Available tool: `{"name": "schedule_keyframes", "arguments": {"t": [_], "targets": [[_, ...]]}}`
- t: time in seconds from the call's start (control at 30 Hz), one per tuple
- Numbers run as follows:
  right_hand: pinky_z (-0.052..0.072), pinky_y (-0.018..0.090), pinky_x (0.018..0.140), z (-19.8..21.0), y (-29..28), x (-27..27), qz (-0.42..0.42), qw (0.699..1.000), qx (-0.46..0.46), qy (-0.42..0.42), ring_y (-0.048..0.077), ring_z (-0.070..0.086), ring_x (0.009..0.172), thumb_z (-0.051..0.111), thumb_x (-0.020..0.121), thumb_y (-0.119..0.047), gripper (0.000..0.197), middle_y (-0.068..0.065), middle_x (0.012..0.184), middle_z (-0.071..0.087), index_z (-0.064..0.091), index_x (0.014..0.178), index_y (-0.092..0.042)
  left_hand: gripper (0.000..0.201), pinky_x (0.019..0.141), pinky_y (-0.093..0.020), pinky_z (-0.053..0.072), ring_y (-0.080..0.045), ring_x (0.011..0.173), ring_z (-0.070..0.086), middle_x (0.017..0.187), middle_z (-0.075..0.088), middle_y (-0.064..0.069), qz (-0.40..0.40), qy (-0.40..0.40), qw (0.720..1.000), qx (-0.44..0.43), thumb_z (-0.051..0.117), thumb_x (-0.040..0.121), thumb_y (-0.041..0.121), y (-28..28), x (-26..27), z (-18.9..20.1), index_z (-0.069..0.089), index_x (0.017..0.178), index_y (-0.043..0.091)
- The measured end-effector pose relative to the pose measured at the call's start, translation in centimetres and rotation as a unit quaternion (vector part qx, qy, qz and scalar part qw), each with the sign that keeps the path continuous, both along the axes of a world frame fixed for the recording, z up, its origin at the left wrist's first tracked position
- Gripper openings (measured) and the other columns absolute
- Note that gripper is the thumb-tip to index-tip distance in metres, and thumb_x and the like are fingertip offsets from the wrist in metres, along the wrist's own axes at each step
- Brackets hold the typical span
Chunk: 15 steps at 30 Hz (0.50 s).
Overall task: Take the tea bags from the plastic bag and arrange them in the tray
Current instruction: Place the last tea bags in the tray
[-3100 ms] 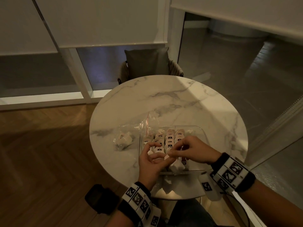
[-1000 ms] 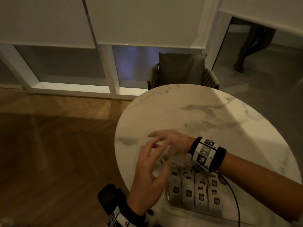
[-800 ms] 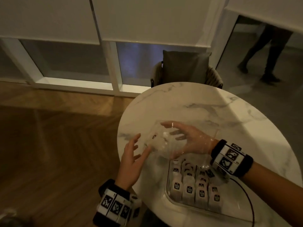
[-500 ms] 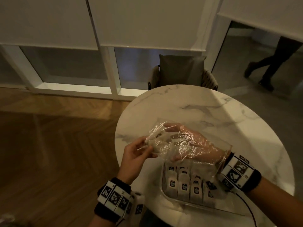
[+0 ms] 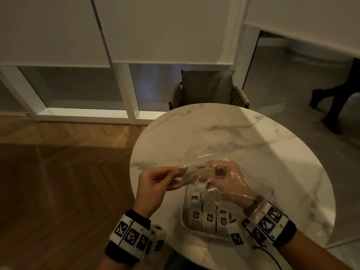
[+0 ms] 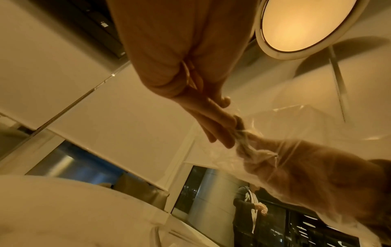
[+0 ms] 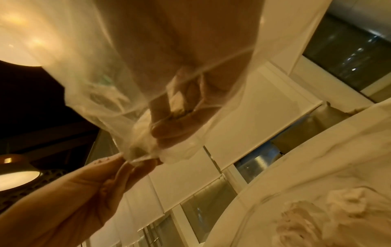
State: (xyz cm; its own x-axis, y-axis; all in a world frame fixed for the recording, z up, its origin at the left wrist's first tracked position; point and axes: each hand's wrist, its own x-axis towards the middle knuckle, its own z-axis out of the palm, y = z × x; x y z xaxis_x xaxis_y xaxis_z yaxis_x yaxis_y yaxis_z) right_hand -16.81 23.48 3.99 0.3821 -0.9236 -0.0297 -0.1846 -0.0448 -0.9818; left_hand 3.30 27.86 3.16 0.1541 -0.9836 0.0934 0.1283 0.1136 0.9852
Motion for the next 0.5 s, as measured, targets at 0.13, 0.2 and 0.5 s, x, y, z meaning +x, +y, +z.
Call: {"name": "schedule_keyframes", "arguments": {"t": [0.13, 0.2, 0.5], "targets": [[0.059, 0.034, 0.055, 2.0, 1.3, -2.2, -0.025, 0.998, -0.033, -0.043, 0.021, 0.072, 0.071, 0.08, 0.074, -0.02, 0.026, 0.012, 0.092, 0.074, 0.074, 0.094, -0.005, 0.013, 0.062, -0.025, 0.06, -0.03, 0.068, 0.074, 0.081, 0.074, -0.021, 0.029, 0.011, 0.999, 0.007, 0.06, 0.091, 0.0, -0.9, 0.0, 0.1, 0.073, 0.094, -0.004], [0.056, 0.028, 0.05, 2.2, 1.9, -3.9, -0.025, 0.998, -0.051, -0.024, 0.019, 0.068, 0.06, 0.075, 0.074, -0.023, 0.026, 0.009, 0.084, 0.074, 0.074, 0.094, -0.006, 0.014, 0.064, -0.026, 0.061, -0.03, 0.069, 0.074, 0.08, 0.074, -0.021, 0.059, 0.014, 0.998, 0.017, 0.06, 0.093, 0.003, -1.7, 0.4, 0.1, 0.071, 0.092, -0.006], [0.055, 0.021, 0.056, 0.5, 3.7, -10.6, -0.226, 0.968, -0.03, -0.102, 0.02, 0.069, 0.07, 0.072, 0.079, -0.008, 0.016, 0.013, 0.082, 0.076, 0.076, 0.094, -0.007, 0.018, 0.07, -0.024, 0.061, -0.023, 0.083, 0.074, 0.091, 0.073, -0.017, 0.247, 0.094, 0.961, 0.077, 0.062, 0.096, 0.011, -5.6, 2.2, -2.3, 0.064, 0.109, -0.002]]}}
